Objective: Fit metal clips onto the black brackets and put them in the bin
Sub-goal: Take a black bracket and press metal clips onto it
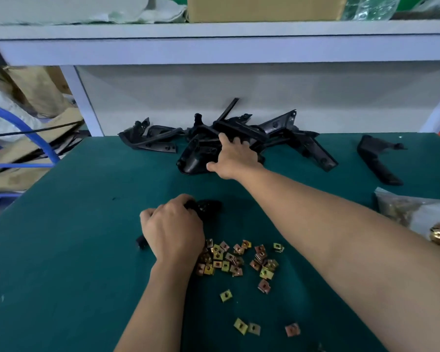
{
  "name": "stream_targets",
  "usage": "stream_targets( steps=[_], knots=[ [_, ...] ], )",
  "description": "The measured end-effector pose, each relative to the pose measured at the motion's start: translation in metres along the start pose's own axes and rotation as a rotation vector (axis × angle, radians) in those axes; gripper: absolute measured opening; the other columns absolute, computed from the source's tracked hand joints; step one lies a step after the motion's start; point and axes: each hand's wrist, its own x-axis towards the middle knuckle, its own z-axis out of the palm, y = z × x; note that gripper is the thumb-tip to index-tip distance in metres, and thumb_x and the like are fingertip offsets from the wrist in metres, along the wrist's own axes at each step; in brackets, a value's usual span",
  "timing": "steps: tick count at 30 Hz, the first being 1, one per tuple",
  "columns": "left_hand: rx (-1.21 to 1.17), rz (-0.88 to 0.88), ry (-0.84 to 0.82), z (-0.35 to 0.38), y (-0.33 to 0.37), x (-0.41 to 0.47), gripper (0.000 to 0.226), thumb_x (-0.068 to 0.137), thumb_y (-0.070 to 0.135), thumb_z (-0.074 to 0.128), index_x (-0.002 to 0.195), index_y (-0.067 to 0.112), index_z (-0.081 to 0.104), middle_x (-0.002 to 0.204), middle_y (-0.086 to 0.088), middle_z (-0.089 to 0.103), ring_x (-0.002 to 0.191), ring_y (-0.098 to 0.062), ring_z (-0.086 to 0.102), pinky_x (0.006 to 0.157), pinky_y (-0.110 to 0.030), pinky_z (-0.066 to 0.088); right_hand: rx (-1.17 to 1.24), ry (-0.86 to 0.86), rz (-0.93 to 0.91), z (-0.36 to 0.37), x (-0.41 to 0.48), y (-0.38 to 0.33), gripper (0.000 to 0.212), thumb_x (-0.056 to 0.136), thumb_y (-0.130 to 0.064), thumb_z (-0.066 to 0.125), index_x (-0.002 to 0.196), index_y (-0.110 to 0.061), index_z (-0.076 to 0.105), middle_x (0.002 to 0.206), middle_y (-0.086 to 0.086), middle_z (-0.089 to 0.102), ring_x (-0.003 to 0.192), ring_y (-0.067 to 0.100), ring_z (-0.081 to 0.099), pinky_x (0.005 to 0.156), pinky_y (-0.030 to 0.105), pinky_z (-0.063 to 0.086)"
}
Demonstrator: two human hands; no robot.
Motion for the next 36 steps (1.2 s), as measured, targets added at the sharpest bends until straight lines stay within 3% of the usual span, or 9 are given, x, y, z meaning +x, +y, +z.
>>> stream_targets(
  steps=[6, 10, 17, 20, 23, 27, 30, 32, 36],
  knots=[
    [-0.013, 0.016, -0.059, -0.001, -0.009, 0.005, 0.022, 0.092, 0.025, 0.057, 0.101, 0.038, 0.072, 0.069, 0.010, 0.068, 0.060, -0.009, 0.046, 0.077, -0.024, 0.016, -0.087, 0.001, -0.124, 0.008, -0.028, 0.000, 0.020, 0.097, -0.018, 0.061, 0.115, -0.022, 0.054, 0.119, 0.004, 0.057, 0.103, 0.029, 0.056, 0.079, 0.041, 0.039],
    [-0.076, 0.017, -0.070, -0.005, -0.004, 0.004, 0.027, 0.088, 0.021, 0.058, 0.099, 0.038, 0.076, 0.068, 0.009, 0.069, 0.056, -0.008, 0.047, 0.082, -0.024, 0.023, -0.184, -0.007, -0.148, -0.003, -0.073, 0.012, 0.039, 0.085, 0.001, 0.061, 0.118, -0.021, 0.064, 0.119, 0.003, 0.058, 0.104, 0.029, 0.059, 0.079, 0.039, 0.039],
    [-0.209, -0.017, 0.094, -0.023, -0.006, -0.008, 0.026, 0.083, 0.013, 0.063, 0.090, 0.034, 0.077, 0.052, 0.017, 0.050, 0.051, 0.001, 0.035, 0.088, -0.029, 0.030, -0.176, -0.093, 0.055, -0.038, -0.160, 0.041, 0.008, 0.093, -0.016, 0.065, 0.101, -0.016, 0.062, 0.113, 0.002, 0.053, 0.081, 0.024, 0.050, 0.075, 0.039, 0.038],
    [-0.143, 0.062, 0.088, -0.029, -0.012, -0.014, 0.034, 0.081, 0.007, 0.063, 0.098, 0.031, 0.079, 0.061, 0.007, 0.066, 0.058, -0.014, 0.052, 0.088, -0.034, 0.032, -0.126, 0.148, 0.033, -0.046, -0.199, 0.055, 0.017, 0.093, -0.016, 0.056, 0.098, -0.018, 0.072, 0.109, 0.001, 0.056, 0.085, 0.024, 0.054, 0.086, 0.039, 0.037],
    [-0.114, 0.062, -0.069, -0.033, -0.021, -0.015, 0.053, 0.082, 0.002, 0.059, 0.127, 0.025, 0.072, 0.095, -0.006, 0.077, 0.095, -0.026, 0.066, 0.104, -0.036, 0.035, 0.151, 0.338, 0.172, -0.046, -0.240, 0.062, 0.033, 0.090, -0.011, 0.046, 0.058, -0.016, 0.053, 0.067, -0.006, 0.053, 0.065, 0.021, 0.048, 0.075, 0.040, 0.040],
    [-0.471, 0.106, -0.013, -0.051, -0.012, -0.025, 0.067, 0.076, -0.020, 0.047, 0.128, 0.015, 0.071, 0.136, 0.000, 0.064, 0.138, -0.023, 0.049, 0.123, -0.033, 0.028, 0.811, 0.271, 0.394, -0.040, -0.271, 0.072, 0.036, 0.088, -0.015, 0.048, 0.053, -0.009, 0.043, 0.045, -0.008, 0.035, 0.053, 0.018, 0.031, 0.055, 0.032, 0.028],
    [-0.695, 0.155, 0.097, -0.077, 0.008, -0.049, 0.063, 0.073, -0.008, 0.051, 0.113, 0.036, 0.075, 0.121, 0.027, 0.062, 0.116, -0.011, 0.061, 0.102, -0.011, 0.040, 1.258, 0.017, 0.438, -0.045, -0.275, 0.077, 0.033, 0.093, -0.012, 0.043, 0.062, -0.011, 0.051, 0.053, 0.000, 0.046, 0.048, 0.015, 0.034, 0.050, 0.029, 0.027],
    [-0.791, 0.300, -0.097, -0.087, 0.020, -0.066, 0.057, 0.070, 0.009, 0.060, 0.117, 0.040, 0.069, 0.117, 0.035, 0.062, 0.109, 0.001, 0.060, 0.093, -0.012, 0.045, 1.403, -0.221, 0.424, -0.051, -0.274, 0.083, 0.031, 0.096, -0.007, 0.035, 0.069, -0.012, 0.049, 0.051, 0.000, 0.046, 0.042, 0.013, 0.031, 0.046, 0.027, 0.020],
    [-0.968, 0.339, -0.448, -0.081, 0.044, -0.090, 0.018, 0.093, 0.033, 0.063, 0.078, 0.022, 0.065, 0.070, 0.007, 0.069, 0.062, -0.009, 0.059, 0.059, -0.024, 0.045, 1.487, -0.430, 0.434, -0.055, -0.274, 0.092, 0.030, 0.100, -0.015, 0.041, 0.075, -0.012, 0.056, 0.061, 0.008, 0.056, 0.043, 0.019, 0.040, 0.048, 0.026, 0.025]
  ],
)
